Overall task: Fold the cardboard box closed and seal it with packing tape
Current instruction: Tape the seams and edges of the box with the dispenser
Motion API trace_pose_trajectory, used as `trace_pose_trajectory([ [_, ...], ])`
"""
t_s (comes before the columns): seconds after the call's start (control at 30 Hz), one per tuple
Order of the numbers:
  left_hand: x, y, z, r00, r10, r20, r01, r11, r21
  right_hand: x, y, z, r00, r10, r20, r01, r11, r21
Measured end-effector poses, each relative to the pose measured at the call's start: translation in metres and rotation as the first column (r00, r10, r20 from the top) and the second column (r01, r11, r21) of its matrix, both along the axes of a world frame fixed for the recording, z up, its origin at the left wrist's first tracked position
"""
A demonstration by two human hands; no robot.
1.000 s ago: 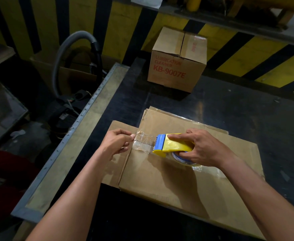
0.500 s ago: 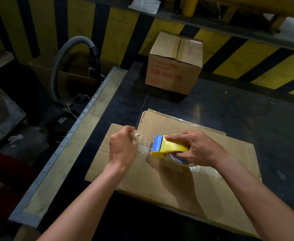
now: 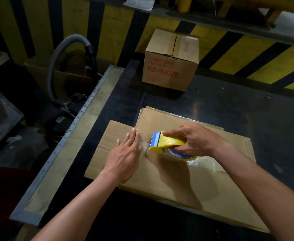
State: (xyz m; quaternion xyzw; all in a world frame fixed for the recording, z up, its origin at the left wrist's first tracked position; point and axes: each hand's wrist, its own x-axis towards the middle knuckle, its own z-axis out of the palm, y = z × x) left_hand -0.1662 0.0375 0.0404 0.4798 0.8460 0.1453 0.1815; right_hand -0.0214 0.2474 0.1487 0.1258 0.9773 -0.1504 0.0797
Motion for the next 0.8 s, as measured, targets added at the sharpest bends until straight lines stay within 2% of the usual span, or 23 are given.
trace_pose_trajectory([
  [0.2,0.000,0.000,0.000,0.992,-0.025,-0.125,0.016,0.997,-0.077,0.004,0.004,0.006,1.000,0.010,-0.007,-0.010,1.000,0.010],
  [0.57,0.002,0.000,0.001,0.984,-0.026,-0.178,0.010,0.996,-0.089,0.031,0.005,0.014,1.000,-0.002,0.031,0.001,0.999,0.036],
  [0.73,0.003,0.003,0.008,0.978,-0.052,-0.202,0.031,0.994,-0.104,0.058,0.021,0.012,0.994,-0.092,0.064,0.089,0.995,0.047],
  [0.8,0.005,0.006,0.012,0.966,-0.072,-0.247,0.038,0.990,-0.139,0.059,0.020,0.008,0.995,-0.080,0.062,0.075,0.994,0.077],
])
